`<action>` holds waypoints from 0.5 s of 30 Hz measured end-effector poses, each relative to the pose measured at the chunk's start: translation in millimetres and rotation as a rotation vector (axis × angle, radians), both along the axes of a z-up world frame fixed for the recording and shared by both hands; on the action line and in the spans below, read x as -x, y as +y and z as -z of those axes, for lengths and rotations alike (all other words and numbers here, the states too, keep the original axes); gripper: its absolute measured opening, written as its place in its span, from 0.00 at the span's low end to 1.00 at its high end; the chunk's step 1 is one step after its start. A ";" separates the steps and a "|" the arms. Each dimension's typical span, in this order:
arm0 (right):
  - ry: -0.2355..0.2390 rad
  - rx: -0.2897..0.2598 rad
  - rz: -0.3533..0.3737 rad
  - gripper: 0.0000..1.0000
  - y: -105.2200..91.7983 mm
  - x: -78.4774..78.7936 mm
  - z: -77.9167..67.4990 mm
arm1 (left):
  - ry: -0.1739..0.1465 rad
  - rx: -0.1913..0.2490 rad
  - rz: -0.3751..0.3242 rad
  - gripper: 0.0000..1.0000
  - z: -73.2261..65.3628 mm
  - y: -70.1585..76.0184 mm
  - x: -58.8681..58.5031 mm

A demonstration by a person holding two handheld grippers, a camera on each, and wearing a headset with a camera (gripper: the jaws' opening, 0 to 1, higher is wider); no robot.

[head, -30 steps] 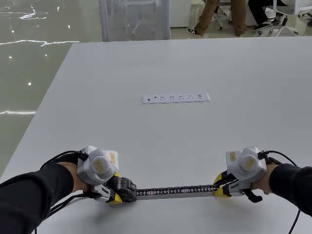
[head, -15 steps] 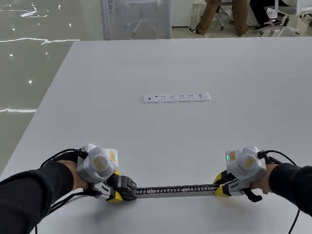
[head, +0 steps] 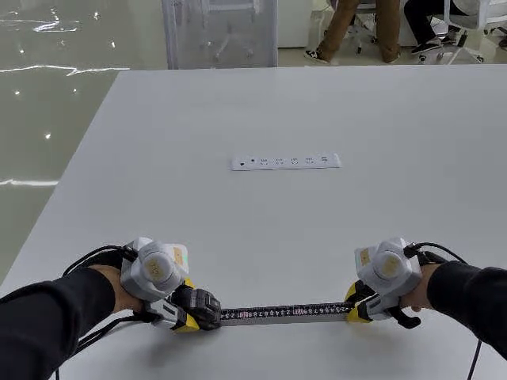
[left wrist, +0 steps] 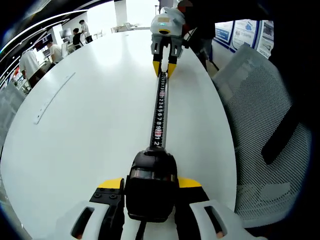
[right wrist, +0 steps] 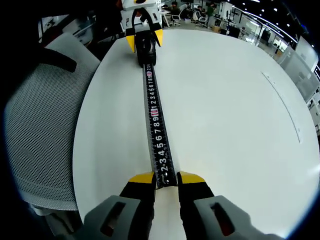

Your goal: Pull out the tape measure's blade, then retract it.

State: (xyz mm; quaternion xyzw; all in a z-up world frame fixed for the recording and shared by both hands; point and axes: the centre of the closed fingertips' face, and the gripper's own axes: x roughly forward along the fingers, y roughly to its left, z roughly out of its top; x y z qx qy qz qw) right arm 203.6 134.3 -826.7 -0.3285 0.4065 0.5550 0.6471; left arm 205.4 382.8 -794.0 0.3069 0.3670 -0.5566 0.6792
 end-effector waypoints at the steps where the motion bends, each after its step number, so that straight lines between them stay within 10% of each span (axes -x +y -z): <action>1: 0.003 0.000 0.004 0.14 -0.1 0.3 -0.1 | 0.013 0.018 -0.026 0.35 -0.2 -0.1 0.0; 10: -0.073 -0.026 0.084 0.26 1.6 -6.9 -3.5 | 0.051 0.075 -0.247 0.65 -4.3 20.2 -7.9; 15: -0.100 -0.091 0.193 0.38 -1.6 -10.0 -12.7 | 0.007 0.130 -0.383 0.91 -9.6 34.2 -19.1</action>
